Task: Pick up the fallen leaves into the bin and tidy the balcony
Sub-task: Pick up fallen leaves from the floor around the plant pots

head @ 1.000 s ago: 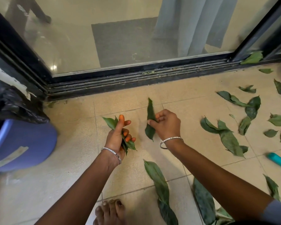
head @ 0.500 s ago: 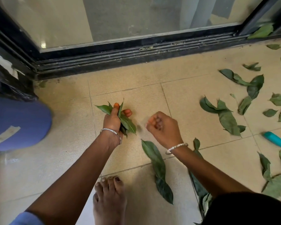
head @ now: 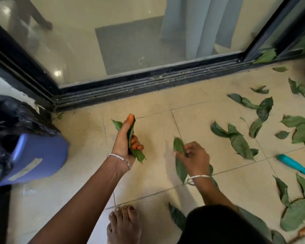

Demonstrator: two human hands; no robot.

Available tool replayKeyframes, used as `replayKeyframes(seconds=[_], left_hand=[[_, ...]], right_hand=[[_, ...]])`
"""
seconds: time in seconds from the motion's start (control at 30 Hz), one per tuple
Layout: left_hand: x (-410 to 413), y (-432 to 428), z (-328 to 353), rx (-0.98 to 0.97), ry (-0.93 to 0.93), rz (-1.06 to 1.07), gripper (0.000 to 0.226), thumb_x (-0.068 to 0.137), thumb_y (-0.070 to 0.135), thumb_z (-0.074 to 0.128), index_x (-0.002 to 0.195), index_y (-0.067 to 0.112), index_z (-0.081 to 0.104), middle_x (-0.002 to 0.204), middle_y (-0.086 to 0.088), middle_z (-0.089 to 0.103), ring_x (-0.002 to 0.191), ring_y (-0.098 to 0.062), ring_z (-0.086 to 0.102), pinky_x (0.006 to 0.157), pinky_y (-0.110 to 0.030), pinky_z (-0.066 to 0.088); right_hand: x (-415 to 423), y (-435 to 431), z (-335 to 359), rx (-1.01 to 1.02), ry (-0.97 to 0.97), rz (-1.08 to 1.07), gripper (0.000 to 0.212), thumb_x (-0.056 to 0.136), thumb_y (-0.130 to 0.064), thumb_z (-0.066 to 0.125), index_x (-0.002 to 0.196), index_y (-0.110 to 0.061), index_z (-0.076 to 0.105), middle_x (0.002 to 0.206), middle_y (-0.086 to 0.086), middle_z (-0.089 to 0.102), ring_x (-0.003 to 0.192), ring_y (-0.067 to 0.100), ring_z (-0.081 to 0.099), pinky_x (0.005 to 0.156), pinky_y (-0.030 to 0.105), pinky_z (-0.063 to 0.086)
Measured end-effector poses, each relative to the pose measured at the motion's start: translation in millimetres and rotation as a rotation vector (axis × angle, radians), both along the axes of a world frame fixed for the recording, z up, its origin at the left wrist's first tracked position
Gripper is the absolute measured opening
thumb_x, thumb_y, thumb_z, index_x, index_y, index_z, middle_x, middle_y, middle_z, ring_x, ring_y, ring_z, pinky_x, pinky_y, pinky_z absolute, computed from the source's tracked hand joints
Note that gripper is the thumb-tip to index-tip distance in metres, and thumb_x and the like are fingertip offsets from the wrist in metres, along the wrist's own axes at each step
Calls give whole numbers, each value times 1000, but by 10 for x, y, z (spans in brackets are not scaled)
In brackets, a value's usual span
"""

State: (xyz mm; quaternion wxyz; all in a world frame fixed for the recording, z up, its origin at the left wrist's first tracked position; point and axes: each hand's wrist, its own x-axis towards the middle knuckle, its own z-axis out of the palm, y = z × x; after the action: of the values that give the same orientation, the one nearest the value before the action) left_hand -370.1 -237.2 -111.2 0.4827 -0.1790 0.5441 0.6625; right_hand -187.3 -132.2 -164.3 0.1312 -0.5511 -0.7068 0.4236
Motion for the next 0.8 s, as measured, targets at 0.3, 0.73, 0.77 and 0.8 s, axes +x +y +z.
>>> replayKeyframes(seconds=[0.3,0.73,0.77,0.8], left_hand=[[192,669,1508,-23,283,-431,59,58,48,87,97,15,58,58,5,27,41,-9,26,49,-26,36],[1500,1123,2115,-97,165,-494,25,100,27,47,77,18,50,63,-1,58,59,-20,61,55,-29,53],[1529,1087,2077,-121,180,-438,26,100,27,48,75,19,50,63,1,54,61,-17,57,57,-31,51],[1533,1061,2036,-127,198,-409,26,101,27,47,77,19,51,63,0,55,63,-17,58,58,-33,52]], right_hand=[[-132,390,1629,257,526,-221,30,74,-7,78,73,-34,64,75,-10,69,68,3,61,72,21,50],[875,65,2388,77,741,-134,21,81,-12,75,102,-14,74,99,-3,74,89,12,68,82,34,57],[1078,79,2275,77,742,-195,19,83,-11,73,102,-14,74,99,-3,74,91,14,68,83,37,57],[1280,117,2102,92,707,-291,16,84,-10,71,99,-15,74,96,-3,74,90,16,68,83,40,57]])
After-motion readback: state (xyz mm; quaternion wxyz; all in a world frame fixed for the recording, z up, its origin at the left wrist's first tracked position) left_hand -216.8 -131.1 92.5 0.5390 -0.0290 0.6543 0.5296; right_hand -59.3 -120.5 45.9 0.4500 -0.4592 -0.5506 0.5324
